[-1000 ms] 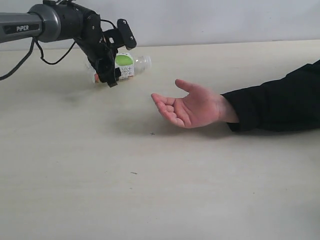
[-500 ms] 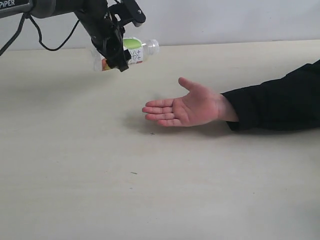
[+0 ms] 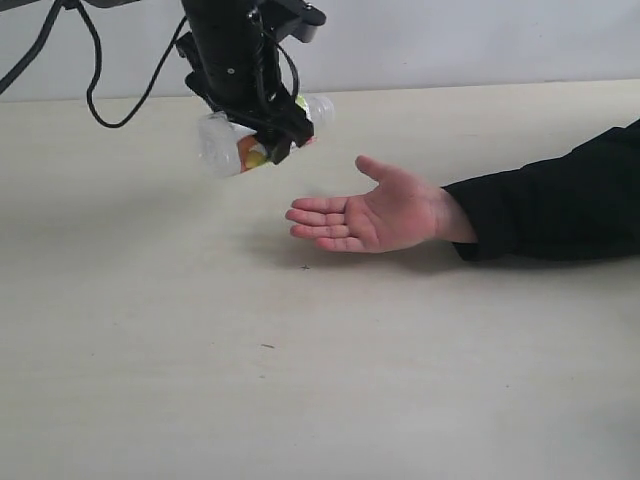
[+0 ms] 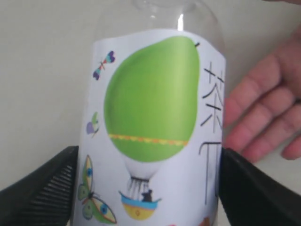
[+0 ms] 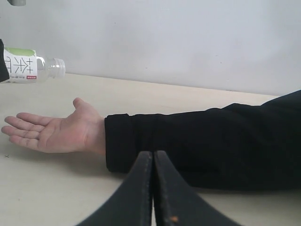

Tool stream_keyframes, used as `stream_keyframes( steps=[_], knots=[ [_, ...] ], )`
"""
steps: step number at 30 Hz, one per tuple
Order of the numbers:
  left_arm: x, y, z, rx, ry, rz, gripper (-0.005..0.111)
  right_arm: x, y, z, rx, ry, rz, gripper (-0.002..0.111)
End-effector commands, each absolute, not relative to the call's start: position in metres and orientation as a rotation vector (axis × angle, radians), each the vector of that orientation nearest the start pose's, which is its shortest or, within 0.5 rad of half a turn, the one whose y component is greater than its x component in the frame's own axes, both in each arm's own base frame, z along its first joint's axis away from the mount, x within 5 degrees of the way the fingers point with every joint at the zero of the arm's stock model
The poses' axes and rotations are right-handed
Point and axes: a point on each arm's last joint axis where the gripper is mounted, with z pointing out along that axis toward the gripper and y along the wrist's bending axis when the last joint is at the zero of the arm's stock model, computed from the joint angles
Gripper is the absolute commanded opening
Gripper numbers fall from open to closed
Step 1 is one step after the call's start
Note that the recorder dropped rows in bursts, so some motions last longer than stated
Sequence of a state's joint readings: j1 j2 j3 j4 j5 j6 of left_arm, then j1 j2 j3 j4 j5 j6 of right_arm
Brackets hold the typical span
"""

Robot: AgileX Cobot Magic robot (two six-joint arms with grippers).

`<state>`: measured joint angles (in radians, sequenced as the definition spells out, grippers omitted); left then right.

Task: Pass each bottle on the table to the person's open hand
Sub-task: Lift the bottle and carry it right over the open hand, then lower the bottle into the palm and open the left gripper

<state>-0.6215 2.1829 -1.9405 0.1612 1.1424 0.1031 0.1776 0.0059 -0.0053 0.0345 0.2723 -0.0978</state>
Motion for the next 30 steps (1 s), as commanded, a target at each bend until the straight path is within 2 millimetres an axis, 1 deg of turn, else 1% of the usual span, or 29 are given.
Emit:
stream_keyframes(
  steps=[1,4,9,12,16,19,23,27,30],
  knots=[
    [0.363,-0.292,0.240,0.964,2.654,0.072,0.000,0.054,0.010,0.189,-0.218,1.738,0.087,0.000],
    [0.352,-0.307,0.241,0.802,2.668,0.059,0.000,0.054,0.010,0.189,-0.218,1.738,0.087,0.000],
    [0.337,-0.324,0.242,0.470,2.721,0.003,0.000,0.054,0.010,0.189,-0.218,1.738,0.087,0.000],
    [0.328,-0.334,0.242,0.314,2.739,-0.050,0.000,0.054,0.010,0.189,-0.218,1.738,0.087,0.000],
    [0.319,-0.348,0.244,0.151,2.727,-0.146,0.000,0.054,0.010,0.189,-0.218,1.738,0.087,0.000],
    [0.313,-0.359,0.245,0.061,2.711,-0.243,0.000,0.054,0.010,0.189,-0.218,1.738,0.087,0.000],
    [0.311,-0.369,0.247,-0.091,2.689,-0.399,0.000,0.054,0.010,0.189,-0.218,1.738,0.087,0.000],
    [0.314,-0.369,0.247,-0.169,2.663,-0.405,0.000,0.054,0.010,0.189,-0.218,1.738,0.087,0.000],
    [0.317,-0.368,0.242,-0.172,2.646,-0.368,0.000,0.054,0.010,0.189,-0.218,1.738,0.087,0.000]
  ],
)
